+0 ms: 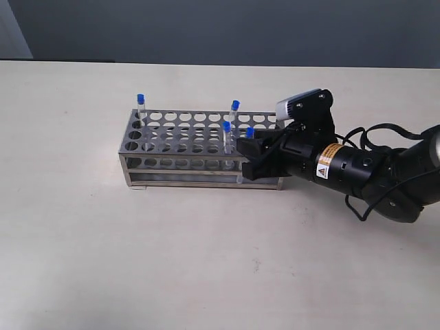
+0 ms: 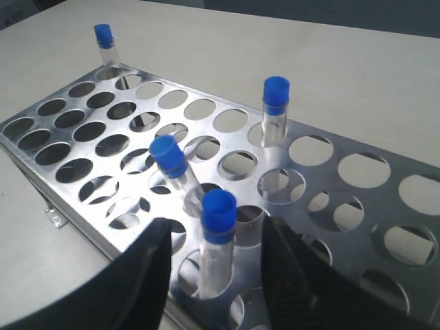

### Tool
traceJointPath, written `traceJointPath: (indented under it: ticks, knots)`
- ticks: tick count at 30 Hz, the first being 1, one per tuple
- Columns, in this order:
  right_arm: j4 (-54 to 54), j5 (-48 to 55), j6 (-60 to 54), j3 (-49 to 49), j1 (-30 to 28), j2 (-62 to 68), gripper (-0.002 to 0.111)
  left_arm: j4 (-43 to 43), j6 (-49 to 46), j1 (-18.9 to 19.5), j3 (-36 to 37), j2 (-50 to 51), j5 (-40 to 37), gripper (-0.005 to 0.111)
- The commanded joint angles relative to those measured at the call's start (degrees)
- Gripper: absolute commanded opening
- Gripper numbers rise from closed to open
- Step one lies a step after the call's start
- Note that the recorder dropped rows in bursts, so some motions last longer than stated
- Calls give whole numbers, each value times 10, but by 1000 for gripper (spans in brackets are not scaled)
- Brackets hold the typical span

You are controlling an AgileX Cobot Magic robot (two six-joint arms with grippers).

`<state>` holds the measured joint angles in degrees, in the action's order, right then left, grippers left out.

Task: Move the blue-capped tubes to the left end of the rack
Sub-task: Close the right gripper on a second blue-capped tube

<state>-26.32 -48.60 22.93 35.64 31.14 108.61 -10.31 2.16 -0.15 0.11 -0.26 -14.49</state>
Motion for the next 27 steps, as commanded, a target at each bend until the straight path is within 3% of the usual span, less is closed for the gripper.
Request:
traceJointPath:
  ticks: [1, 27]
  knots:
    - [2, -4, -18, 2, -3, 3, 41, 1, 2, -4, -1, 3, 8, 0]
    - [-19, 1, -54, 25, -3, 7, 41, 1, 2, -4, -1, 3, 8, 0]
